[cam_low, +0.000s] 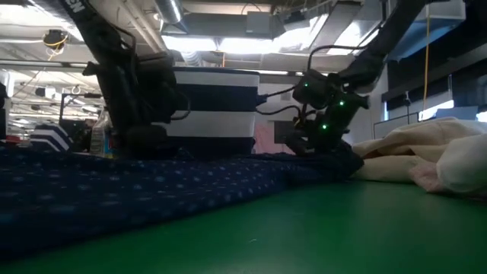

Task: Fold laundry
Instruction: Fold the blue polo shirt

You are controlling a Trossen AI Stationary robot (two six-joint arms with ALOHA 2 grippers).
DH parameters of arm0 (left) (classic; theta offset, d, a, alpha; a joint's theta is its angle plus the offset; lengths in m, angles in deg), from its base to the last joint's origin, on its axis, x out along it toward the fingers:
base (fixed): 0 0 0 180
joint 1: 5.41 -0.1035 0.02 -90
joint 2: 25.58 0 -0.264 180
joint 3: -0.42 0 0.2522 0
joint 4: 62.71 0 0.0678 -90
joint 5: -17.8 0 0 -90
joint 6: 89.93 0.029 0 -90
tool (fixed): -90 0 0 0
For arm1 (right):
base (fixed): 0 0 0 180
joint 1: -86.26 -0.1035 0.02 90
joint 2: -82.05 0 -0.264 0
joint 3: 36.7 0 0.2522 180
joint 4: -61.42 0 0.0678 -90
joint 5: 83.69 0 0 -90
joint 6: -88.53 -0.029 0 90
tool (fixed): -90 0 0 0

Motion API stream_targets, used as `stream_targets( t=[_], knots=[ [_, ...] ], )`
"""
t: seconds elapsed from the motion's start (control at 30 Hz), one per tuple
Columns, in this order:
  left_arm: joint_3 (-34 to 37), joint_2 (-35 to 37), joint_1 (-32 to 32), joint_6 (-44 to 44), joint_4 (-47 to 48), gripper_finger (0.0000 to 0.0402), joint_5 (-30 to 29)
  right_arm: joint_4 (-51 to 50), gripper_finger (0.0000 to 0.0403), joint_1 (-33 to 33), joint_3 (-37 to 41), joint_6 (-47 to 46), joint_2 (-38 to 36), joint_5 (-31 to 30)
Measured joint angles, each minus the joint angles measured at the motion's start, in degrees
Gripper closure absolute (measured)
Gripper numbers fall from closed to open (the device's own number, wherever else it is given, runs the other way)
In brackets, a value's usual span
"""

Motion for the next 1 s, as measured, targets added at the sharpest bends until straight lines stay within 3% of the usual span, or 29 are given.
stream_targets(
  t=[0.17, 0.3, 0.4, 0.5, 0.63, 0.73, 0.8, 0.93, 1.0],
  knots=[
    [-5.0, 6.0, -2.2, 9.2, 4.4, 0.0276, 0.3, -1.0, 0.0207, 0.5, -4.4, 0.6, -2.4, -1.0],
    [-10.1, 11.3, -2.4, 14.6, 8.7, 0.0276, 3.5, -3.6, 0.0207, 0.1, -7.9, 2.4, -4.1, 5.2],
    [-12.4, 14.2, -3.3, 15.4, 8.1, 0.0276, 8.3, -3.9, 0.0207, -0.7, -9.5, 3.1, -5.5, 10.9],
    [-12.8, 14.4, -6.1, 13.2, 6.9, 0.0273, 16.8, -3.8, 0.0207, -1.9, -10.3, 3.2, -6.0, 15.2],
    [-12.8, 10.8, -9.5, 11.1, 6.3, 0.0256, 27.6, -3.7, 0.0207, -3.8, -10.4, 3.5, -6.1, 22.5],
    [-12.7, 7.5, -10.3, 11.2, 6.3, 0.0242, 30.9, -6.7, 0.0207, -5.4, -10.4, 7.0, -6.1, 27.0],
    [-12.7, 5.3, -10.0, 11.3, 6.1, 0.0236, 31.3, -10.0, 0.0207, -6.5, -10.4, 10.3, -6.1, 25.0],
    [-12.7, 1.5, -8.3, 13.6, 5.1, 0.0232, 31.4, -11.8, 0.0207, -7.9, -9.0, 17.4, -4.8, 15.1],
    [-12.7, -0.1, -7.4, 14.4, 4.8, 0.0233, 31.2, -12.0, 0.0207, -7.8, -8.7, 19.6, -3.4, 14.0]
  ],
)
